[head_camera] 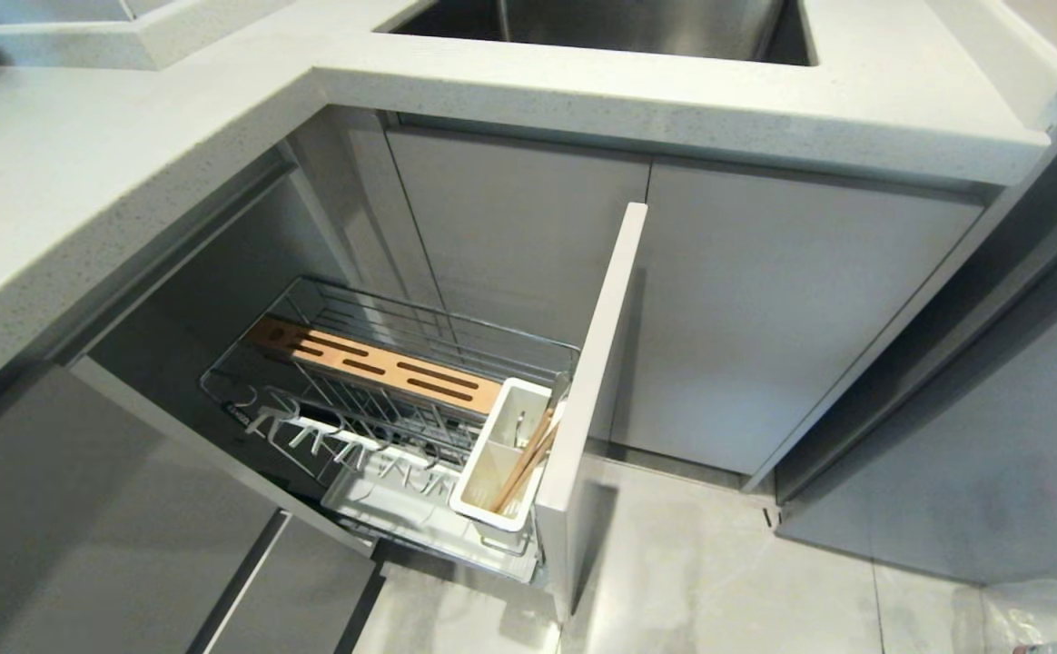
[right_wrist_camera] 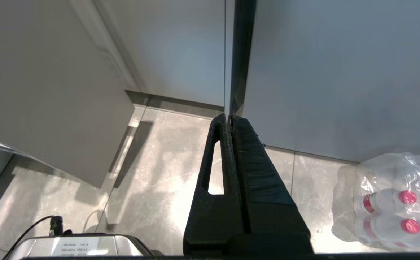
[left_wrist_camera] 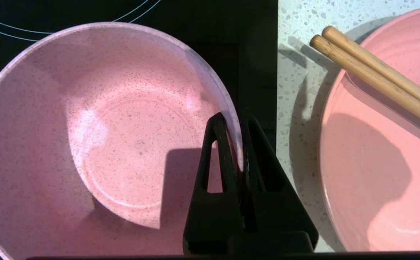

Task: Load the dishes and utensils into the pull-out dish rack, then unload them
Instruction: Pick up the bowl and place it in the cupboard

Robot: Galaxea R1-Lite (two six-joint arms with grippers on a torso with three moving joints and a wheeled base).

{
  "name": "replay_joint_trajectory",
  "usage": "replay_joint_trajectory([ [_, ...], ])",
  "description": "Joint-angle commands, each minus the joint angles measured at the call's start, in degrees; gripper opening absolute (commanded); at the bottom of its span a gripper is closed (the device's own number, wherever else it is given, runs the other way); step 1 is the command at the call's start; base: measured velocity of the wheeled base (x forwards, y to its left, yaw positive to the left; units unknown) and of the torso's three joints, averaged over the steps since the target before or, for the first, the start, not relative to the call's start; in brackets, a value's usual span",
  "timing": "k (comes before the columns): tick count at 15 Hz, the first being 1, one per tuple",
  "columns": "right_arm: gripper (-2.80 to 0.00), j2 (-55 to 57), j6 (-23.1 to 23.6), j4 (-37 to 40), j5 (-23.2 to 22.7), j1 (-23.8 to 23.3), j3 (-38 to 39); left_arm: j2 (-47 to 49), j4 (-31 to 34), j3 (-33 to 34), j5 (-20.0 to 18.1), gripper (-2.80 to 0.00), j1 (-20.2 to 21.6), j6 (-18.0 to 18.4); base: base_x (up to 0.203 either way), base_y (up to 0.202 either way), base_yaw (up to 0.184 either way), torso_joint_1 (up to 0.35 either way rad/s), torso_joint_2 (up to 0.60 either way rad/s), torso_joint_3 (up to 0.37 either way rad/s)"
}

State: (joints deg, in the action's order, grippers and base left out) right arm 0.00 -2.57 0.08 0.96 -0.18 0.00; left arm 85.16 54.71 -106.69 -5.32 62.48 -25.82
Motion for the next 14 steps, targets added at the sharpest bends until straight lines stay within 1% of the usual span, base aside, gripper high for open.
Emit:
replay_joint_trajectory([
  [1,-2.8,0.0,-0.1,0.0,0.0,0.0,0.1,-0.3,0.4,0.3,0.0,-2.8,0.0,-0.2,0.0,0.0,0.0,0.0,0.0,0.0],
  [6,-2.8,0.0,0.0,0.0,0.0,0.0,0.1,-3.4,-0.9,0.0,0.0,-2.8,0.7,-0.2,0.0,0.0,0.0,0.0,0.0,0.0],
  [12,-2.8,0.0,-0.1,0.0,0.0,0.0,0.1,-12.1,-3.5,-0.5,0.0,-2.8,0.5,0.2,0.0,0.0,0.0,0.0,0.0,0.0],
  [13,-2.8,0.0,-0.1,0.0,0.0,0.0,0.1,-13.9,-3.5,-1.3,0.1,-2.8,-0.6,0.3,0.0,0.0,0.0,0.0,0.0,0.0],
  [14,-2.8,0.0,0.0,0.0,0.0,0.0,0.1,-15.3,-3.5,-1.9,0.6,-2.8,-3.1,0.2,0.0,0.0,0.0,0.0,0.0,0.0],
])
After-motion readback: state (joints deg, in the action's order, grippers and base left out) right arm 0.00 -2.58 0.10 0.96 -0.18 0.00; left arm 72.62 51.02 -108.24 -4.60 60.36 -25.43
